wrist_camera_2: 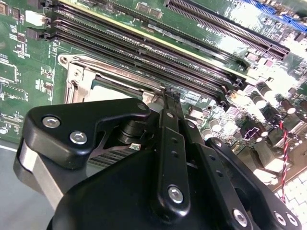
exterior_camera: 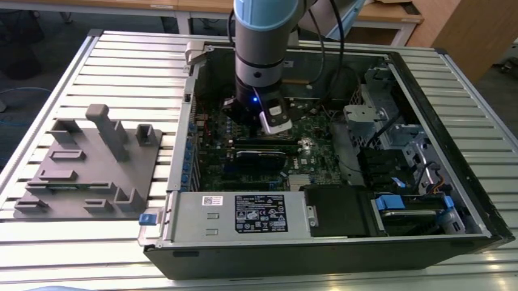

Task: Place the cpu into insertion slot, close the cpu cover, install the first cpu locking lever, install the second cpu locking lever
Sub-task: 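Install the second cpu locking lever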

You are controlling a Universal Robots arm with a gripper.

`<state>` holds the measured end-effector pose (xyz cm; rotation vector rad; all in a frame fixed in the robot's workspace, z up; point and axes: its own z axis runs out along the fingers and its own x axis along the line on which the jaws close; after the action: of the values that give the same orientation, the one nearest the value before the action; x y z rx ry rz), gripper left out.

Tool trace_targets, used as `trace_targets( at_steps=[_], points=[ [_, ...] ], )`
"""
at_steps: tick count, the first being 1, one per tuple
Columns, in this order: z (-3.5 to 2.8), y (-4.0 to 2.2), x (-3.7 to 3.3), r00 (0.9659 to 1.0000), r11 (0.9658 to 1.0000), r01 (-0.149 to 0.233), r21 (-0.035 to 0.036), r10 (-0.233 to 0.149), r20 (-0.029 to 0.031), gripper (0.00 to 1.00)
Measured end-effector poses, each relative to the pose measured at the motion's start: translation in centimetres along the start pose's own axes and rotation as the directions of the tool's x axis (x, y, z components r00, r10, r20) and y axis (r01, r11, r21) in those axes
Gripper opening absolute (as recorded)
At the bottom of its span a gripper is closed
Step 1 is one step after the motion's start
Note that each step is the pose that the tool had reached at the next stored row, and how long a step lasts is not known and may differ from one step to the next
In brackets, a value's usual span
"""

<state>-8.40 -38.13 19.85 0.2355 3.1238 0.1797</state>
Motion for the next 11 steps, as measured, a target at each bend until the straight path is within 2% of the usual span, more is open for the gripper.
trace_targets(
  at_steps=[11],
  points=[
    [0.21, -0.11, 0.32, 1.0000, 0.9999, 0.000, -0.0121, 0.000, -0.0019, 0.10]
  ],
)
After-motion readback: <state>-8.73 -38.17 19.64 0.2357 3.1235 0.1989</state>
